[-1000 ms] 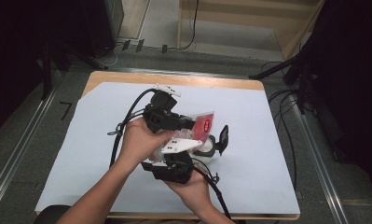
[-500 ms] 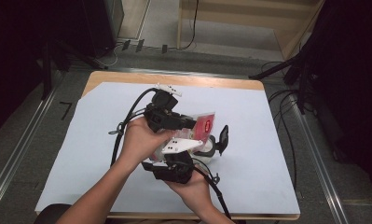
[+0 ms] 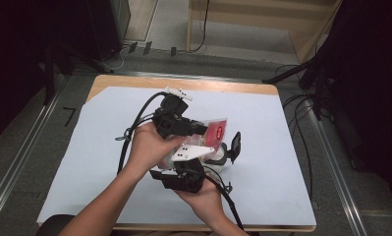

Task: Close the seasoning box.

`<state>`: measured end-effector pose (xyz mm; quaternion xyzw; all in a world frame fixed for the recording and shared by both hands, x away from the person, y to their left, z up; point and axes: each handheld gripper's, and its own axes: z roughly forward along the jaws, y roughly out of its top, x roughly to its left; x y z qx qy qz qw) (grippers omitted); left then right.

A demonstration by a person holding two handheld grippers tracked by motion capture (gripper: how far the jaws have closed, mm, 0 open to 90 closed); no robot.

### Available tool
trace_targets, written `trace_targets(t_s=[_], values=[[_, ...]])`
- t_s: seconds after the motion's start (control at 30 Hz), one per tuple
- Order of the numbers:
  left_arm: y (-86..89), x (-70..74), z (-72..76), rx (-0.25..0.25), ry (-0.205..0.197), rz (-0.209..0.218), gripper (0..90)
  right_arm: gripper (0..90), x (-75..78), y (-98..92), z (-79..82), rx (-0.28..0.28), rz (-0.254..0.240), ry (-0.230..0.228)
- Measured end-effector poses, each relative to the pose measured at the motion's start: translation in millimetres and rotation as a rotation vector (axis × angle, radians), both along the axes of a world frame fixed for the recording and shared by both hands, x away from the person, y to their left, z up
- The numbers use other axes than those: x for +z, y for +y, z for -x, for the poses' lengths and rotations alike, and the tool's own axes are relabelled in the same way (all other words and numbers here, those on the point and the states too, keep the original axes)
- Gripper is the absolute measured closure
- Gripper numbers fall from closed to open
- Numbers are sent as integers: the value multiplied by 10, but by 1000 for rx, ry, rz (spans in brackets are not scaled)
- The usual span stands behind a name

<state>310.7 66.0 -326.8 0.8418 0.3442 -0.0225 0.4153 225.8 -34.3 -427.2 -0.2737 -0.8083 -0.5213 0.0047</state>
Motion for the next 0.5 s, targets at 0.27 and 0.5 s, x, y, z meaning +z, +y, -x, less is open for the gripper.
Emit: trace_targets(t_s=[0.27,0.5], values=[[-1,-4,-7,1,5,9,768,639,5,-2,-2,-4,3,3],[-9,2,6,5,2,18,758,644,4,-8,-10,-10,-13,11]])
